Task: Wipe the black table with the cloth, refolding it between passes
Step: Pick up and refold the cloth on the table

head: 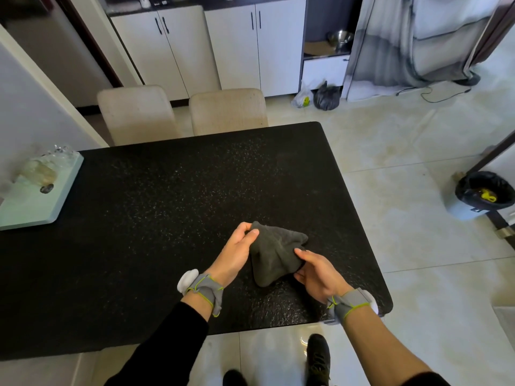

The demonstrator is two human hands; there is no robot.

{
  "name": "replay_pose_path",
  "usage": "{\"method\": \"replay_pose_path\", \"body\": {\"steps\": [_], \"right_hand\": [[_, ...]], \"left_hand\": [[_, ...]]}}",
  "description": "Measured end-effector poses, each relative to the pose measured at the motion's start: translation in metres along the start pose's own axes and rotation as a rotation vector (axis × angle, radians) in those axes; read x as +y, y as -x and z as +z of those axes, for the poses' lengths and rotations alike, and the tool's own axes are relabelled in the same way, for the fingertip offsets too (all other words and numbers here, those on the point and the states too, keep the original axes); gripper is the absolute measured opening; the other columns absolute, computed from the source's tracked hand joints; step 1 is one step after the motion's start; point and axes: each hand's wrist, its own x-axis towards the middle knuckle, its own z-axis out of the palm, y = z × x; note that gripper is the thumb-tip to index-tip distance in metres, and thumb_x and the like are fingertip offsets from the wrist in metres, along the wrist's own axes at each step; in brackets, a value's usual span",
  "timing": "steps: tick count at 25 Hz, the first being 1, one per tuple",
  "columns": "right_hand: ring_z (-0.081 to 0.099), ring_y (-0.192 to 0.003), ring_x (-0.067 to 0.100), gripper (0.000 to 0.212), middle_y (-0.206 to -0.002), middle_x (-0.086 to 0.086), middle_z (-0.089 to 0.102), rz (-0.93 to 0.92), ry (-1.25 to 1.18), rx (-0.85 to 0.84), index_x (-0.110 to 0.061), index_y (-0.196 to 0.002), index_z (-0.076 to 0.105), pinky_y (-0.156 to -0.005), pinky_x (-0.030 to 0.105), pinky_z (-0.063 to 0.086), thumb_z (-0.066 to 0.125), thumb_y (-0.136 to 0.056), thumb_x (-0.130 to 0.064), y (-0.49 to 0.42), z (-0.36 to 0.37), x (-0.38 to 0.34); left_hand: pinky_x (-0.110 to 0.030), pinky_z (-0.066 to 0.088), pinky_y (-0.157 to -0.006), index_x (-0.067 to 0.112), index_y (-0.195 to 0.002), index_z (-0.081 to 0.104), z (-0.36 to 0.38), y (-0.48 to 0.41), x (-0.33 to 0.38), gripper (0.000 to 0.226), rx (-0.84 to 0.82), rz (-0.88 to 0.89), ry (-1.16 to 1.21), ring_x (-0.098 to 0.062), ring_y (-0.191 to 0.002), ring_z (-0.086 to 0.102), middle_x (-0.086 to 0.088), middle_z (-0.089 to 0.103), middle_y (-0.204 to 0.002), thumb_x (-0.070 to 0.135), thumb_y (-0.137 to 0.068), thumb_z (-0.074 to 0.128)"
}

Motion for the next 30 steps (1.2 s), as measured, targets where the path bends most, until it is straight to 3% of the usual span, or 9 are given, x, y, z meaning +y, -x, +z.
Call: {"method": "replay_pose_path", "body": {"steps": [3, 7, 10, 14, 17, 19, 23, 27, 30], "right_hand": [[0.062, -0.12, 0.027, 0.045, -0.132, 0.017, 0.065, -0.04, -0.113, -0.062, -0.008, -0.132, 0.06, -0.097, 0.035, 0.052, 0.067, -0.089, -0.019, 0.006, -0.013, -0.009], [0.055, -0.129, 0.038, 0.053, -0.139, 0.026, 0.058, -0.119, -0.146, -0.09, 0.002, -0.134, 0.055, -0.109, 0.047, 0.044, 0.07, -0.084, -0.009, 0.012, -0.032, -0.018], [0.064, -0.11, 0.036, 0.052, -0.129, 0.03, 0.06, -0.24, -0.151, 0.075, -0.012, -0.124, 0.055, -0.092, 0.044, 0.054, 0.072, -0.077, 0.004, 0.018, -0.049, -0.035], [0.066, -0.112, 0.028, 0.09, -0.122, 0.019, 0.067, -0.359, 0.289, 0.02, -0.026, -0.136, 0.058, -0.098, 0.041, 0.055, 0.095, -0.055, -0.011, 0.022, -0.09, -0.066], [0.061, -0.119, 0.022, 0.076, -0.127, 0.007, 0.063, -0.427, 0.997, 0.159, -0.021, -0.132, 0.062, -0.103, 0.031, 0.048, 0.091, -0.062, -0.012, 0.017, -0.112, -0.087], [0.059, -0.115, 0.023, 0.055, -0.12, 0.006, 0.063, -0.496, 1.273, 0.24, -0.022, -0.123, 0.066, -0.097, 0.024, 0.042, 0.084, -0.072, -0.01, 0.013, -0.119, -0.099], [0.053, -0.092, 0.019, 0.02, -0.098, 0.005, 0.055, -0.604, 1.232, 0.329, -0.025, -0.088, 0.063, -0.079, 0.026, 0.038, 0.081, -0.08, -0.027, 0.011, -0.121, -0.113], [0.06, -0.08, 0.029, 0.027, -0.08, 0.002, 0.061, -0.5, 1.05, 0.423, -0.016, -0.096, 0.047, -0.067, 0.035, 0.039, 0.065, -0.095, -0.036, -0.002, -0.102, -0.116], [0.064, -0.088, 0.033, 0.033, -0.093, 0.005, 0.063, -0.467, 1.033, 0.433, -0.023, -0.109, 0.036, -0.075, 0.039, 0.048, 0.059, -0.096, -0.043, -0.016, -0.083, -0.107]], "left_hand": [[-0.033, 0.049, -0.101, 0.009, -0.111, 0.063, 0.01, 0.0, -0.002, 0.02, 0.009, -0.023, 0.117, -0.019, -0.113, 0.064, -0.012, 0.069, -0.118, 0.018, -0.105, 0.046], [-0.027, 0.049, -0.093, 0.011, -0.112, 0.063, 0.028, -0.002, 0.003, 0.019, 0.031, -0.03, 0.159, -0.017, -0.113, 0.065, -0.009, 0.07, -0.117, 0.018, -0.105, 0.046], [-0.033, 0.049, -0.103, 0.018, -0.114, 0.061, 0.036, -0.016, -0.004, 0.016, 0.049, -0.027, -0.003, -0.014, -0.113, 0.065, -0.003, 0.072, -0.114, 0.024, -0.105, 0.049], [-0.033, 0.053, -0.098, 0.023, -0.118, 0.051, 0.058, -0.025, -0.007, 0.026, 0.09, -0.029, -0.051, -0.016, -0.108, 0.067, -0.009, 0.074, -0.111, 0.018, -0.097, 0.065], [-0.027, 0.055, -0.094, 0.025, -0.129, 0.058, 0.073, -0.029, -0.01, 0.061, 0.001, 0.029, -0.317, -0.008, -0.1, 0.068, -0.001, 0.073, -0.104, 0.007, -0.077, 0.085], [-0.032, 0.056, -0.09, 0.029, -0.118, 0.069, 0.086, -0.033, -0.014, 0.05, 0.077, 0.079, -0.604, -0.009, -0.09, 0.068, 0.005, 0.072, -0.093, 0.016, -0.073, 0.088], [-0.033, 0.046, -0.093, 0.023, -0.108, 0.062, 0.107, -0.04, -0.01, 0.022, 0.193, 0.212, -0.841, -0.019, -0.099, 0.056, 0.001, 0.051, -0.104, 0.031, -0.09, 0.07], [-0.037, 0.05, -0.083, 0.023, -0.103, 0.049, 0.123, -0.066, -0.01, 0.02, 0.154, -0.011, -0.742, -0.026, -0.094, 0.064, -0.006, 0.065, -0.102, 0.04, -0.095, 0.057], [-0.044, 0.061, -0.079, 0.018, -0.094, 0.045, 0.154, -0.086, -0.016, 0.016, 0.128, -0.23, -0.172, -0.024, -0.09, 0.071, -0.012, 0.062, -0.104, 0.024, -0.097, 0.059]]}}
